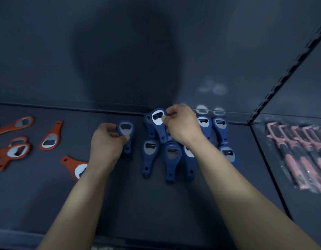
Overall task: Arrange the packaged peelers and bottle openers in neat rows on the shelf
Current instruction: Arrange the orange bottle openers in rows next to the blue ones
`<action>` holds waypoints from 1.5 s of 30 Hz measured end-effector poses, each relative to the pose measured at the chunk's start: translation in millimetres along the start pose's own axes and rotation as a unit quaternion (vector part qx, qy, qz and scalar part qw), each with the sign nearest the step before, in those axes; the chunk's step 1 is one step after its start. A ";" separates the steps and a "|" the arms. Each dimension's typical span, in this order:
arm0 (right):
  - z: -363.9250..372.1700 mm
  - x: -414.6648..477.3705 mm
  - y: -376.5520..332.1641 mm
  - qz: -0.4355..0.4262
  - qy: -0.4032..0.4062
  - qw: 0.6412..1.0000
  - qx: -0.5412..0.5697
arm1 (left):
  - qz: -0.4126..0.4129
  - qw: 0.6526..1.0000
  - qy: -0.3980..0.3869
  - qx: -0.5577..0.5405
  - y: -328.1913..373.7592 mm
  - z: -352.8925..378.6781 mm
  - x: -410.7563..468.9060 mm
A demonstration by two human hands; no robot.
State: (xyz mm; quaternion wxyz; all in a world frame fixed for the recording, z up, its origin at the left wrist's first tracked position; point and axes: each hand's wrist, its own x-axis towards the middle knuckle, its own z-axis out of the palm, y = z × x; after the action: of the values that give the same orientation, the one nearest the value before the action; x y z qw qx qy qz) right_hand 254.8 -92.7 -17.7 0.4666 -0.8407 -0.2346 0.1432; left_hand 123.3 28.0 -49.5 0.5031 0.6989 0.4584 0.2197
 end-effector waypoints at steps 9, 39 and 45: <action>4.1 -7.6 -2.7 0.042 0.107 0.993 -0.029 | 0.071 0.986 -0.049 0.140 -11.2 -10.9 6.1; -8.8 -42.2 19.7 0.053 0.134 0.989 0.039 | 0.162 0.941 -0.162 0.250 -1.7 14.3 -51.4; -11.0 -46.5 18.5 0.050 0.126 0.990 0.048 | 0.161 0.934 -0.136 0.288 0.4 20.6 -65.7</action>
State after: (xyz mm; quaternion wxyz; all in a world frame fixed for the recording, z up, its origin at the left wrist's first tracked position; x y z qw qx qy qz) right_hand 225.2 -133.5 -26.7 0.5246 -0.8392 -0.1243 0.0708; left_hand 107.6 -39.0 -47.2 0.2960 0.9014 0.3104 0.0591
